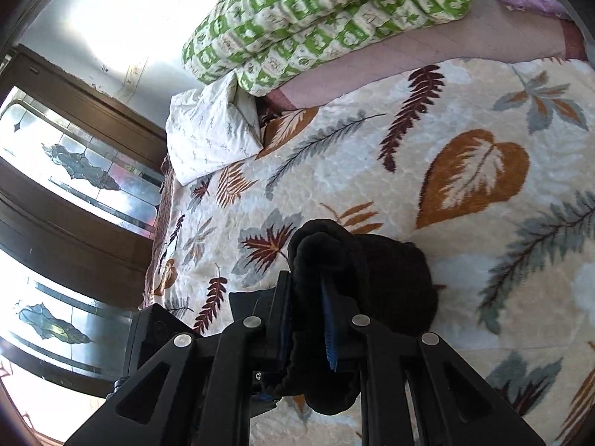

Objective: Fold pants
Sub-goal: 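Lift the pants end with the left tool while the right tool grips the other end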

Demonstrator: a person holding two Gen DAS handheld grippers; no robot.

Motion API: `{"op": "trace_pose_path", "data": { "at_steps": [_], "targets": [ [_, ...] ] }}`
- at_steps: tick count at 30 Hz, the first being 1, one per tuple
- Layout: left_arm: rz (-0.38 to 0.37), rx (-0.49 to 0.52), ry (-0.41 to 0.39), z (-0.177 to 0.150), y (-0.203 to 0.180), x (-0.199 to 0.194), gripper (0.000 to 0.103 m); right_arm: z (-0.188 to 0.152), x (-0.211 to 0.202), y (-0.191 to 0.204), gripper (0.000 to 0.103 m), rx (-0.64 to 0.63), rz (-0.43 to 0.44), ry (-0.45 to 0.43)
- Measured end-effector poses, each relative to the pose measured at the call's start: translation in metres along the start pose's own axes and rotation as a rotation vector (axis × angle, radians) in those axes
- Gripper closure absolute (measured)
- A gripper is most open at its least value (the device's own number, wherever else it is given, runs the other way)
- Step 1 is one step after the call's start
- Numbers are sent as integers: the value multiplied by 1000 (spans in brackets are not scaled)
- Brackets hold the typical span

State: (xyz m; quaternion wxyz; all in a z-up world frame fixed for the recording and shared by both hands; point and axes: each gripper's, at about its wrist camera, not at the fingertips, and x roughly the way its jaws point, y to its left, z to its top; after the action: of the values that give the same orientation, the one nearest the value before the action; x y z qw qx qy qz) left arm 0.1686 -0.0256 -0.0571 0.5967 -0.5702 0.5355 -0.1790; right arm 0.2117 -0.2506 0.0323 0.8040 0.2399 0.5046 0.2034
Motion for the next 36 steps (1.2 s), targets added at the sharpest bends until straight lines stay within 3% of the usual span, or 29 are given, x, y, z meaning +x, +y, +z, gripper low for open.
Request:
{"op": "trace_pose_path", "data": {
  "at_steps": [7,13,15,17,21,26,36],
  "targets": [
    [-26,-45,-48,25,29,-46,93,-15,48,37,88,-19,-2,57],
    [-27,-22,-26,32,39,-67,95,-26,79,58,88,-23,2,94],
    [-22,40,-20,25,36,-70,95,-26,84,59,88,-24,-5,102],
    [-2,177,-6,13,27,-69,95,-24,87,59,88,-17,-11,101],
    [131,472,-92,-13,7,-60,67,-22,84,55,88,2,-7,100],
    [265,725,-177,-33,-7,-41,62,-19,79,59,88,-15,-1,111],
    [330,902,-242,-40,-16,-3,62,-14,73,54,88,-10,24,118]
  ]
}}
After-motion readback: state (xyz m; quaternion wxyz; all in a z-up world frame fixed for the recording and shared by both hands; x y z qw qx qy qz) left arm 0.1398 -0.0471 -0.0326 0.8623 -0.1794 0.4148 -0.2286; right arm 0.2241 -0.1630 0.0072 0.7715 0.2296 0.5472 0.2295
